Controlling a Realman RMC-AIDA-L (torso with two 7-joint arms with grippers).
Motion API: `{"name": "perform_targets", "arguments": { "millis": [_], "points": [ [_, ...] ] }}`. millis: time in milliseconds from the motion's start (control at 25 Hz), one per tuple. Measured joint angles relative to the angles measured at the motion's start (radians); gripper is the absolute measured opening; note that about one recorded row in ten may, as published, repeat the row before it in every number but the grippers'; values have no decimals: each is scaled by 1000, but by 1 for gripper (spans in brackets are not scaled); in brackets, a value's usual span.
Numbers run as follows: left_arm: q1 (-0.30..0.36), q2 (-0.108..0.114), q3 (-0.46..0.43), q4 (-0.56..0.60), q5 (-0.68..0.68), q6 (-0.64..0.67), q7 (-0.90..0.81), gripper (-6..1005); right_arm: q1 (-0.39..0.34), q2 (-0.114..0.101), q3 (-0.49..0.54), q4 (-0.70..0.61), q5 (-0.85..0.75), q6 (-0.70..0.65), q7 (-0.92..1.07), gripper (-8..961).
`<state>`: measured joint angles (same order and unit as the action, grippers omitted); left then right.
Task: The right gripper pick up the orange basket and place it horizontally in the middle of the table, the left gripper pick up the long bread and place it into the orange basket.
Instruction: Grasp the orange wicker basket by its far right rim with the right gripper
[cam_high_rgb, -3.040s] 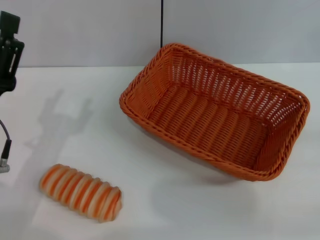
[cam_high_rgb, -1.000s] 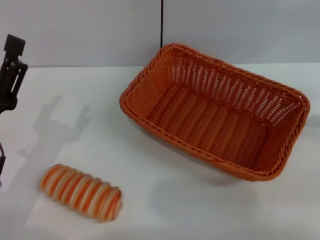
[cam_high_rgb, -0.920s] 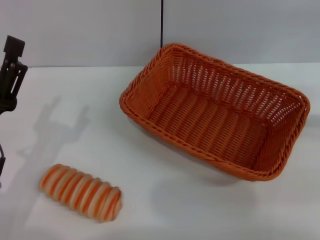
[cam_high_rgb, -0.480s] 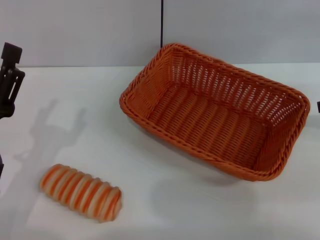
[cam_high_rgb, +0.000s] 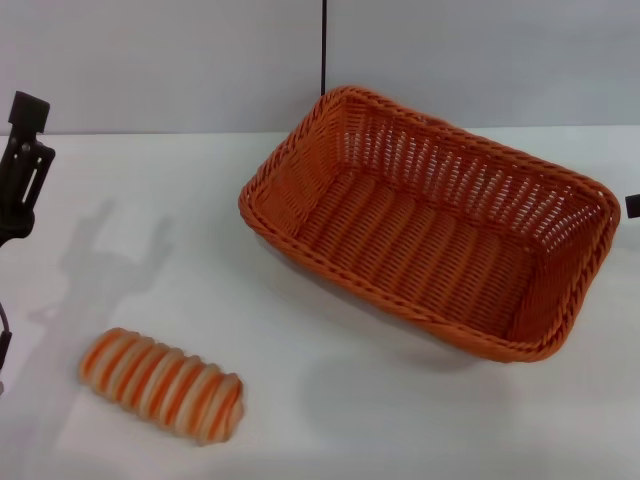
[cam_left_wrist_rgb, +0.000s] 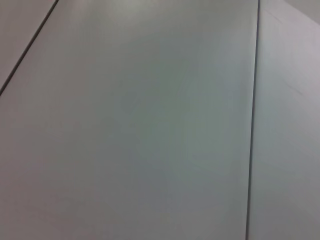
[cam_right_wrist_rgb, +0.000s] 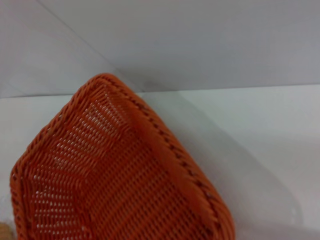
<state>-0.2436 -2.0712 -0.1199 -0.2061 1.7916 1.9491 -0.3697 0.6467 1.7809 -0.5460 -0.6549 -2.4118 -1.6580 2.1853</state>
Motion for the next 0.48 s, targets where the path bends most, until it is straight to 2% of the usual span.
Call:
{"name": "perform_targets", "arguments": {
  "millis": [480],
  "points": [
    [-5,1,8,0,0,-6,0,795,15,21,2,0,2,18,-6,506]
  ]
}}
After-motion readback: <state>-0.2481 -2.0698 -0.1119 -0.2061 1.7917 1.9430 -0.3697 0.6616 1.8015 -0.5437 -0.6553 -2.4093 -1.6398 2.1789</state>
